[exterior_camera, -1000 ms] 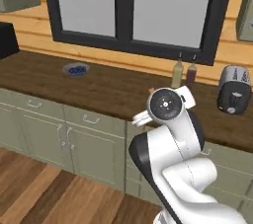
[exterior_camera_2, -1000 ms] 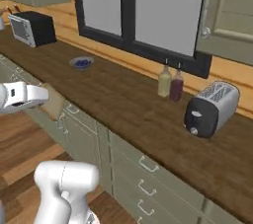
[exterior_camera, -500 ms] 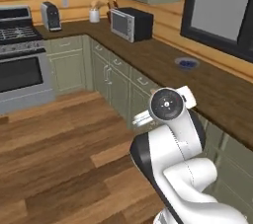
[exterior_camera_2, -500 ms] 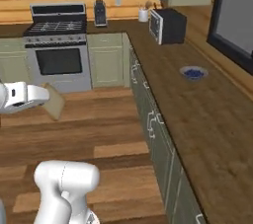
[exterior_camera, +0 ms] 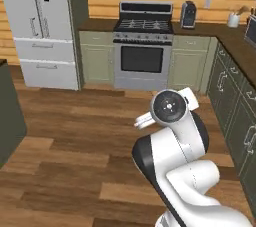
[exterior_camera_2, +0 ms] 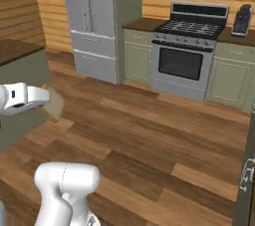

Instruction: Start the toaster. Once the lever pops up, take the bread to the plate on the dining counter.

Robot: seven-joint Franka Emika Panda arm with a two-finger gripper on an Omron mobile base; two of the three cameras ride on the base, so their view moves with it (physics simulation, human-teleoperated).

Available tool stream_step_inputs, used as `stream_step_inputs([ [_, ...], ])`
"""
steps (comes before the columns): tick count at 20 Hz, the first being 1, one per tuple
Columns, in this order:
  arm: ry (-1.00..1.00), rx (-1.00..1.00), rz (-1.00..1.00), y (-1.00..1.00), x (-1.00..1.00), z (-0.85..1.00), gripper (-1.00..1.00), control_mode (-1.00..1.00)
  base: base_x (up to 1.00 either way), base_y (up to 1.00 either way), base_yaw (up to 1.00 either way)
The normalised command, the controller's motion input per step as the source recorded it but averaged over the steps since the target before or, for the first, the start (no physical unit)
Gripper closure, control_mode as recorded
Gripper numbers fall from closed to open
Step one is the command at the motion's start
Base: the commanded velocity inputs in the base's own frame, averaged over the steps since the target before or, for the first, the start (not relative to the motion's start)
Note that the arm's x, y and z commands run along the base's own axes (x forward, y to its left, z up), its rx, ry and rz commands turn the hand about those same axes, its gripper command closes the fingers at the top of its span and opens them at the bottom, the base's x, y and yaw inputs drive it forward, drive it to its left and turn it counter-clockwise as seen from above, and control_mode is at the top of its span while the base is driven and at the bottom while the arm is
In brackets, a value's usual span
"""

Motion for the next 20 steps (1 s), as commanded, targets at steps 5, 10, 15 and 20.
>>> stream_step_inputs([
  [5, 0.00, 0.00, 0.00, 0.00, 0.00, 0.00, 1.00, 1.00, 0.08, 0.05, 0.85],
  [10, 0.00, 0.00, 0.00, 0.00, 0.00, 0.00, 1.00, 1.00, 0.62, 0.00, 0.74],
  [15, 0.00, 0.00, 0.00, 0.00, 0.00, 0.00, 1.00, 1.00, 1.00, -0.02, 0.55],
  [20, 0.00, 0.00, 0.00, 0.00, 0.00, 0.00, 1.00, 1.00, 1.00, 0.03, 0.46],
])
